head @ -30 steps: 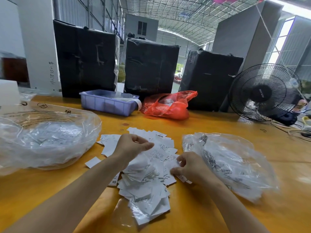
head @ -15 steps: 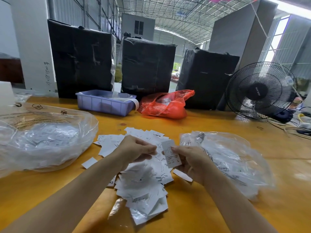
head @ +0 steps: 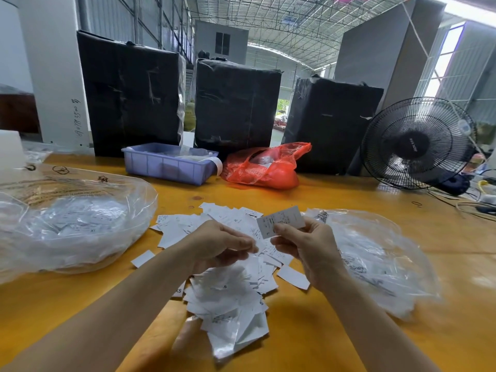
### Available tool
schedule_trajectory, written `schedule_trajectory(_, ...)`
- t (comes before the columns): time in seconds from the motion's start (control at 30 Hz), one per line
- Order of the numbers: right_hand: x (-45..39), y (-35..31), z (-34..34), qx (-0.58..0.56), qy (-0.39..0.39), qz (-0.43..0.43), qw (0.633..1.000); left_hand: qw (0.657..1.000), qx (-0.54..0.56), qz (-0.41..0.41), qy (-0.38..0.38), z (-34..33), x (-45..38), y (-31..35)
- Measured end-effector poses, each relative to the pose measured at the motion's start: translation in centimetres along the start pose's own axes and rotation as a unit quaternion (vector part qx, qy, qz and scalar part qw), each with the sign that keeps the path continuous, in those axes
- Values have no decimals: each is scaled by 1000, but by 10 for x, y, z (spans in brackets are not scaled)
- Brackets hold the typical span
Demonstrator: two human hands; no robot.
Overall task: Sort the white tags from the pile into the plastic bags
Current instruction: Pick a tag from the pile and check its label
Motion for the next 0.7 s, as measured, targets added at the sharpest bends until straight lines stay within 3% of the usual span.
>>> schedule_trajectory(0.13,3,-4,-3,64,-3,61,996,1000,5,2,-3,-1,1,0)
schedule_trajectory(0.7,11,-3,-14,138,-60,102,983,1000,-13,13,-22,-1,1,-2)
Point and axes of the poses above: each hand's wrist, its own x-axis away from the middle knuckle, its own z-axis out of the back of the hand, y = z × x, the point moved 6 cm from there along -x, towards the middle knuckle, and after that the axes turned 8 degrees about y, right-handed, at the moved point
